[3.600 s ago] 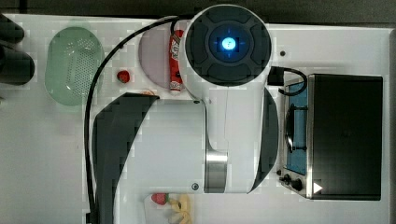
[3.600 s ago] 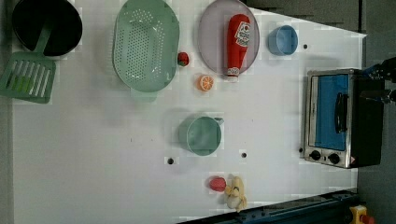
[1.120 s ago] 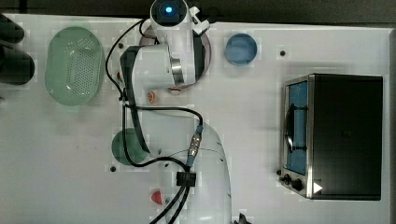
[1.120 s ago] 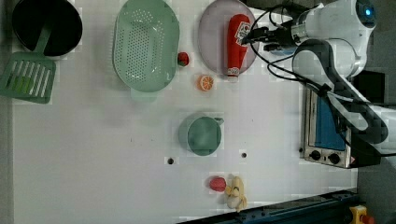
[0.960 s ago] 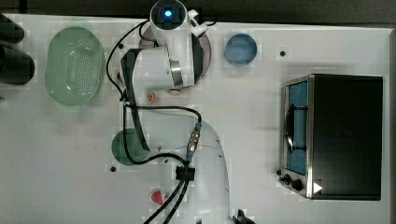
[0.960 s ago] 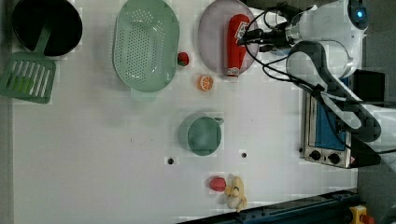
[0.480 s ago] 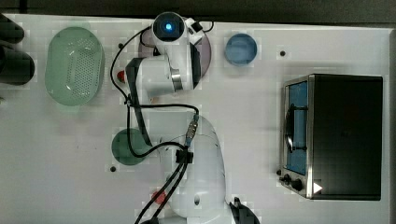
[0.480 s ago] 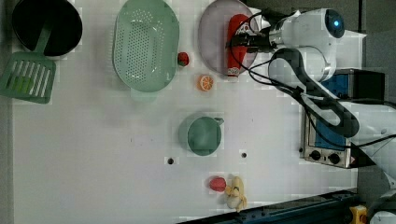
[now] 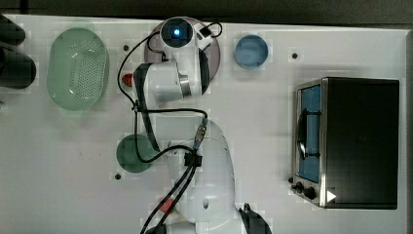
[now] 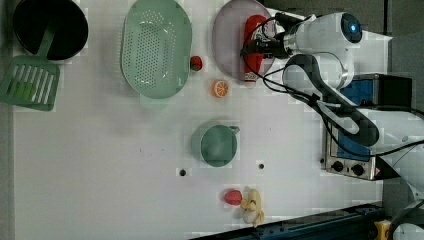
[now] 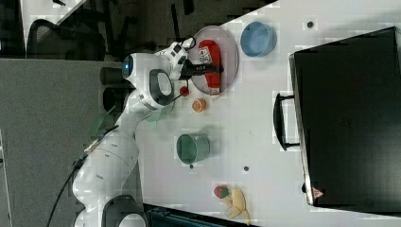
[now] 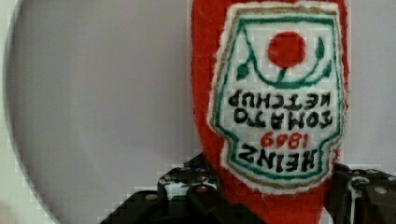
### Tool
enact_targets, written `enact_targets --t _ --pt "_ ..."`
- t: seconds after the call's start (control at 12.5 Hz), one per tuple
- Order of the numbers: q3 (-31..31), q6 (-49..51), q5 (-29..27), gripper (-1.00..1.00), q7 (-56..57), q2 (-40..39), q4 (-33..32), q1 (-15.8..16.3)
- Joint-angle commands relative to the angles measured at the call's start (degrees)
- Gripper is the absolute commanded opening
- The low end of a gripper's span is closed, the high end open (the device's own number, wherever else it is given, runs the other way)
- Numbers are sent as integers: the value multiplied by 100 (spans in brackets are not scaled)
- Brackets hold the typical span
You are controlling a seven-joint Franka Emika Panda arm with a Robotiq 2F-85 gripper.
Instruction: Pick ketchup from plate and place it on table.
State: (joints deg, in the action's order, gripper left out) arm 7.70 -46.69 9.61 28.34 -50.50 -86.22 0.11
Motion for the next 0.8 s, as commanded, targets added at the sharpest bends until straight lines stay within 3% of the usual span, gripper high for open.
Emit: enact_targets --t 0.08,0.48,0.8 --pt "-7 -39 -27 19 169 330 164 -19" --pt "-3 977 -47 19 127 1031 499 -95" --pt "-5 1587 -118 19 128 1849 323 -264"
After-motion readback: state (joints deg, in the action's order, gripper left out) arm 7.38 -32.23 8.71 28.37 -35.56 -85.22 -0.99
